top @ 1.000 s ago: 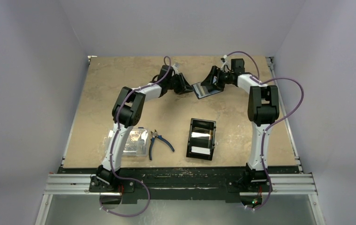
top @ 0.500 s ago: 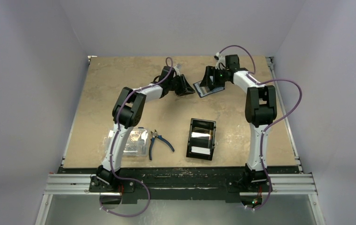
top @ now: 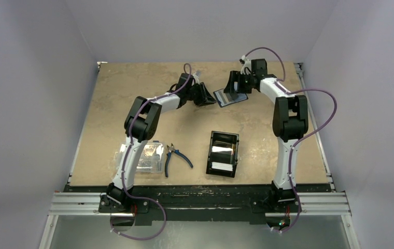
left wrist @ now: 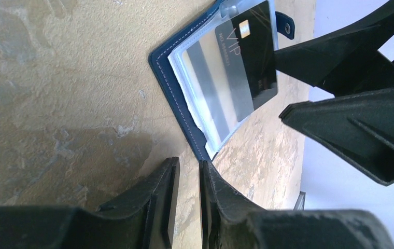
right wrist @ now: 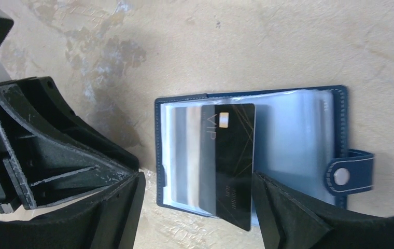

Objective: Put the credit cards into the card holder
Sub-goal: Insert the credit card into the card holder.

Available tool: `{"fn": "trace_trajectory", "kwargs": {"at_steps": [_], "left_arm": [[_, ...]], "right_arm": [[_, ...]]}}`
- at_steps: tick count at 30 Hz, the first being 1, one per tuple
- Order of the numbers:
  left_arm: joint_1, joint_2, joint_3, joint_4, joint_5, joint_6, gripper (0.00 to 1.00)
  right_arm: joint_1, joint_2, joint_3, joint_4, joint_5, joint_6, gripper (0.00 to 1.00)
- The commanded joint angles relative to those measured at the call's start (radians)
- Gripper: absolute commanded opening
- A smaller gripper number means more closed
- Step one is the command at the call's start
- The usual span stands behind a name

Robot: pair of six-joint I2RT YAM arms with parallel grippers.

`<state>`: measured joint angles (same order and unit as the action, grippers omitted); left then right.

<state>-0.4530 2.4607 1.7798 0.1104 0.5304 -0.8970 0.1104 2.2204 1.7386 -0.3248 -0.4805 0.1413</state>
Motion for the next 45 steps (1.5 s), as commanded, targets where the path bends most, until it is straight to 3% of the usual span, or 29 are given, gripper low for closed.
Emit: {"fn": "trace_trajectory", "kwargs": {"at_steps": [1, 11, 15, 28, 45], "left_arm": [[-0.003, -0.042, 0.012, 0.033, 0.02, 0.014, 0.25], [-0.003, -0.033, 0.019, 0.03, 0.031, 0.013, 0.25], [-0.003, -0.036, 0.018, 0.024, 0.019, 0.022, 0.25], [-0.003, 0.055, 0.097, -0.007, 0.006, 0.01, 0.22], [0.003, 0.1, 0.153, -0.037, 0.0, 0.024, 0.19]], "right_arm": [[0.004, -0.055, 0.042, -0.001, 0.032, -0.019, 0.82], [-0.011, -0.035, 0.031, 0.034, -0.037, 0.007, 0.77], [-0.018, -0.065, -0.028, 0.09, -0.009, 0.033, 0.8], [-0.04, 0.045, -0.011, 0.042, -0.086, 0.029, 0.78], [0.076, 0.027, -0.05, 0.073, -0.159, 0.113, 0.75]]}}
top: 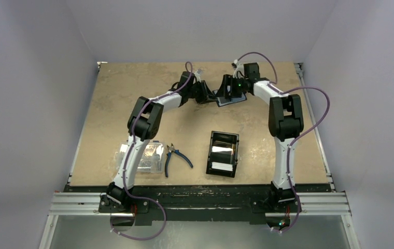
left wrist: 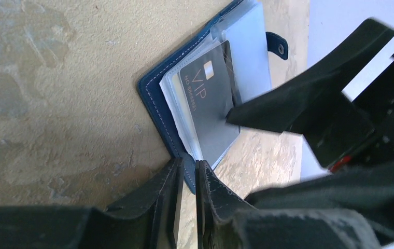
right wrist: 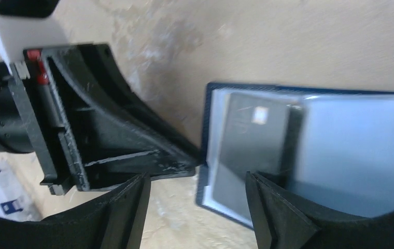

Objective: Put the credit cards into the card holder
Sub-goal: Insert the credit card into the card holder, then move the storage box to the center of the board.

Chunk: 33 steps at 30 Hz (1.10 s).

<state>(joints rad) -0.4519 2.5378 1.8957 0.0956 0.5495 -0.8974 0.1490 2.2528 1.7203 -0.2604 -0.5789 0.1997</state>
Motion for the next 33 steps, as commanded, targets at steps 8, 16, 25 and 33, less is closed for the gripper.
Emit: {"fn": "trace_trajectory", "kwargs": {"at_steps": [8, 16, 25, 33], "left_arm": [[0.015, -0.003, 0.029, -0.045, -0.018, 0.05, 0.19], [0.021, -0.026, 0.019, -0.054, -0.014, 0.065, 0.21], [0.022, -0.005, 0.015, -0.059, -0.014, 0.069, 0.21], [0.025, 0.009, 0.035, -0.068, -0.022, 0.07, 0.21]], "right_arm": [[0.009, -0.057, -0.02, 0.036, -0.049, 0.106, 0.77], [-0.006, -0.051, 0.034, -0.04, 0.102, 0.044, 0.79], [-0.006, 0.014, 0.097, -0.057, 0.124, 0.034, 0.8], [-0.004, 0.096, 0.15, -0.055, 0.094, 0.079, 0.8]]}}
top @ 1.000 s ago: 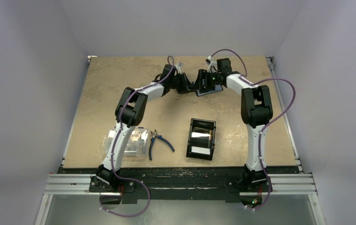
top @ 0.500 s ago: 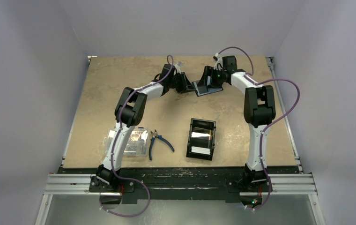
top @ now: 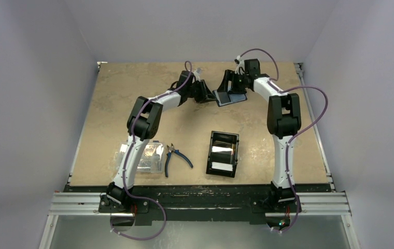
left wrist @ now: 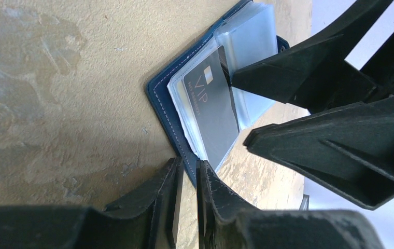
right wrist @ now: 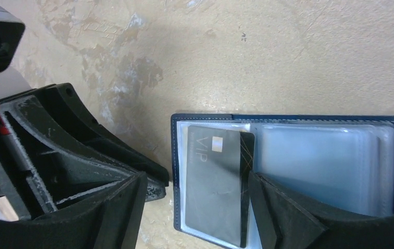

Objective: Put the credit cards into the card holder
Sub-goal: Move the storage box to the center of the board.

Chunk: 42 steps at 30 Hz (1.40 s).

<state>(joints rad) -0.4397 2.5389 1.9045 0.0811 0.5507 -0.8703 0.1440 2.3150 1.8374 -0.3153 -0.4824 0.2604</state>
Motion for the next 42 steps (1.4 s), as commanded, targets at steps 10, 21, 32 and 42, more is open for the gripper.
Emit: {"fn": "trace_trajectory", "kwargs": {"at_steps": [10, 21, 32, 42], "left_arm": [[0.017, 0.053, 0.094, -0.079, -0.022, 0.05, 0.21], [0.076, -0.008, 0.168, -0.228, -0.014, 0.109, 0.27], [0.095, -0.384, -0.036, -0.474, 0.006, 0.306, 0.48], [0.089, -0.72, -0.365, -0.357, 0.043, 0.36, 0.52]], "right_arm": [[0.015, -0.021, -0.087, 0.275, -0.357, 0.216, 0.79], [-0.017, -0.09, 0.166, -0.141, 0.009, 0.005, 0.81], [0.115, -0.554, -0.261, -0.253, 0.343, -0.094, 0.83], [0.443, -0.956, -0.691, -0.22, 0.107, -0.36, 0.9]]}}
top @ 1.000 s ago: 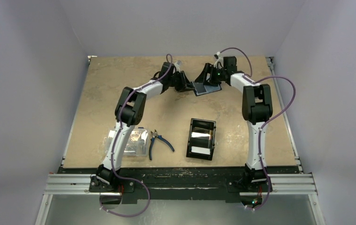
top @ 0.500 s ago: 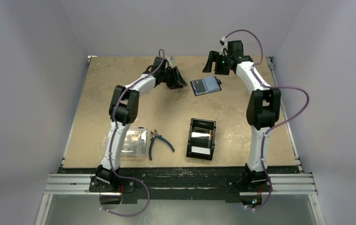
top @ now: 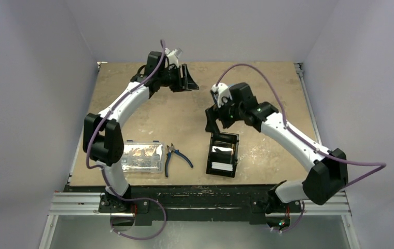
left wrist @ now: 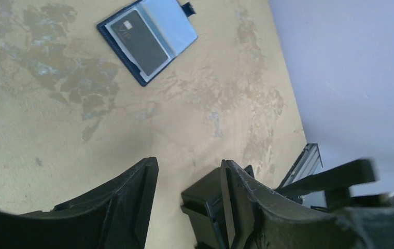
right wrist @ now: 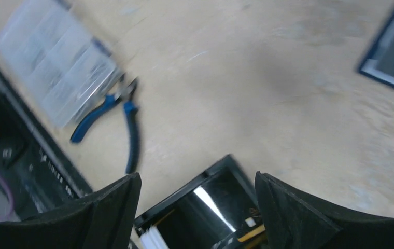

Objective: Put the credit cards into the card holder
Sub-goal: Move the storage box to the center of the board.

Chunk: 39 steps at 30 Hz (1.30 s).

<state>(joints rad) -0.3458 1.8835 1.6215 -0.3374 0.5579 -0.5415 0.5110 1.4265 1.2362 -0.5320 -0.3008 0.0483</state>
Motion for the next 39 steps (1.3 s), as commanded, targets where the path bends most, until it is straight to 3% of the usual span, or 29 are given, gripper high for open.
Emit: {"fn": "trace_trajectory", "kwargs": {"at_steps": [1, 7, 11, 18, 29, 39], "left_arm": [[-0.008, -0.075, -0.093, 0.056, 0.021, 0.04, 0.52], [-0.022, -0.092, -0.117, 0.059, 0.01, 0.046, 0.52], [-0.022, -0.106, -0.148, 0.128, 0.079, -0.015, 0.51], [-0.025, -0.12, -0.15, 0.124, 0.063, 0.001, 0.51], [-0.003, -0.096, -0.16, 0.152, 0.103, -0.03, 0.5], [0.016, -0.091, -0.17, 0.176, 0.125, -0.047, 0.5]], "right_arm": [[0.085, -0.091, -0.118, 0.003, -0.086, -0.177, 0.9], [0.093, -0.238, -0.262, -0.05, -0.127, -0.346, 0.95], [0.093, -0.203, -0.304, -0.135, -0.26, -0.572, 0.99], [0.1, -0.119, -0.284, -0.203, -0.386, -0.724, 0.99], [0.173, 0.115, -0.284, -0.221, -0.337, -0.784, 0.95], [0.205, 0.132, -0.28, -0.251, -0.355, -0.82, 0.86]]}}
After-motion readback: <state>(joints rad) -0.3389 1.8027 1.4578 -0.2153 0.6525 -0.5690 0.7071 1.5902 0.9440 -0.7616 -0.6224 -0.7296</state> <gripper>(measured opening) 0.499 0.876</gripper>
